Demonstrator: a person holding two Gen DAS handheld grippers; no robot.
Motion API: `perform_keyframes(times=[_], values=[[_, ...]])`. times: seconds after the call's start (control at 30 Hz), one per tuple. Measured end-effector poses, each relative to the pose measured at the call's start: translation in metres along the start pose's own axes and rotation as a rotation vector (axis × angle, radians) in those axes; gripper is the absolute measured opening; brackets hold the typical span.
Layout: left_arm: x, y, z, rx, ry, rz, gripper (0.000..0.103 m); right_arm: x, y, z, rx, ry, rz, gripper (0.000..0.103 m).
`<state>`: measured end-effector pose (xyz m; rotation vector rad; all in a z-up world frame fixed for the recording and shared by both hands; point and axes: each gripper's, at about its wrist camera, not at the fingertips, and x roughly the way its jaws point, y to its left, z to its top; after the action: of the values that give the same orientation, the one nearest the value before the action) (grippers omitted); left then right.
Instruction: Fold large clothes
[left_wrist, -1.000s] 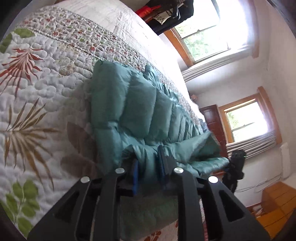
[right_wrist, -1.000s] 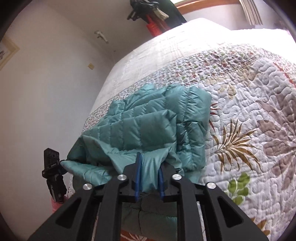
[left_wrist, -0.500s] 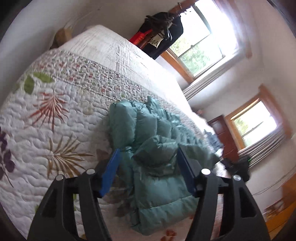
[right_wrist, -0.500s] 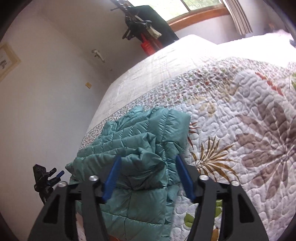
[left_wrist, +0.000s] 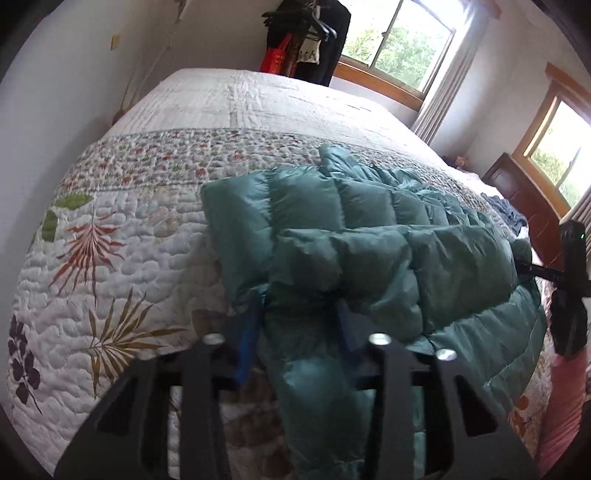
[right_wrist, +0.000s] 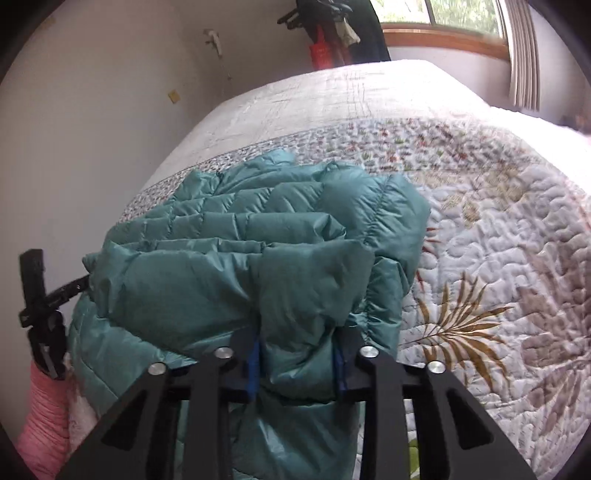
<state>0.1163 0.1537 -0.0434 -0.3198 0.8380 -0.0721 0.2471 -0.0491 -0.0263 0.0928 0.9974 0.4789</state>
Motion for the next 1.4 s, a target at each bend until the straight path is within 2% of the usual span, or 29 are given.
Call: perform_keyframes(times=[0.1,0.17,0.23,0.43,0.6,0.67,0.83,0.9,1.03,1.17,1.3,1.4], values=[[-0.009,-0.015,-0.003,0.059,-0.044,0.055,0.016,-0.022,0.007,-0.005,-0.012,-0.041,-0.012,0.018],[-0.019,-0.021,-0.004,0.067,-0.064,0.040,0.008,-0.041,0.011,-0.006,-0.017,-0.077,-0.004,0.015],[-0.028,-0.026,-0.002,0.063,-0.088,0.033,0.006,-0.060,0.017,-0.006,-0.023,-0.107,0.004,0.014],[-0.067,-0.040,0.013,0.025,-0.197,0.020,0.004,-0.104,0.031,0.011,-0.013,-0.195,0.046,0.014],[-0.086,-0.039,0.051,-0.029,-0.284,0.030,0.003,-0.117,0.034,0.047,0.020,-0.258,0.032,0.014],[-0.085,-0.038,0.070,-0.037,-0.314,0.063,0.003,-0.114,0.032,0.069,0.049,-0.266,0.019,0.014],[-0.061,-0.040,0.115,-0.004,-0.377,0.208,0.001,-0.080,0.021,0.121,0.108,-0.240,-0.045,0.014],[-0.041,-0.037,0.129,-0.004,-0.357,0.222,0.001,-0.060,0.015,0.134,0.137,-0.210,-0.065,0.014],[0.009,-0.022,0.139,-0.044,-0.257,0.218,0.001,-0.009,-0.003,0.149,0.198,-0.130,-0.115,0.014],[0.040,-0.017,0.125,-0.059,-0.190,0.207,0.002,0.034,-0.018,0.147,0.225,-0.064,-0.164,0.014],[0.058,-0.021,0.110,-0.033,-0.133,0.229,0.005,0.064,-0.029,0.142,0.249,-0.025,-0.168,0.014],[0.063,-0.021,0.106,-0.021,-0.101,0.250,0.005,0.079,-0.031,0.137,0.248,0.001,-0.176,0.020]])
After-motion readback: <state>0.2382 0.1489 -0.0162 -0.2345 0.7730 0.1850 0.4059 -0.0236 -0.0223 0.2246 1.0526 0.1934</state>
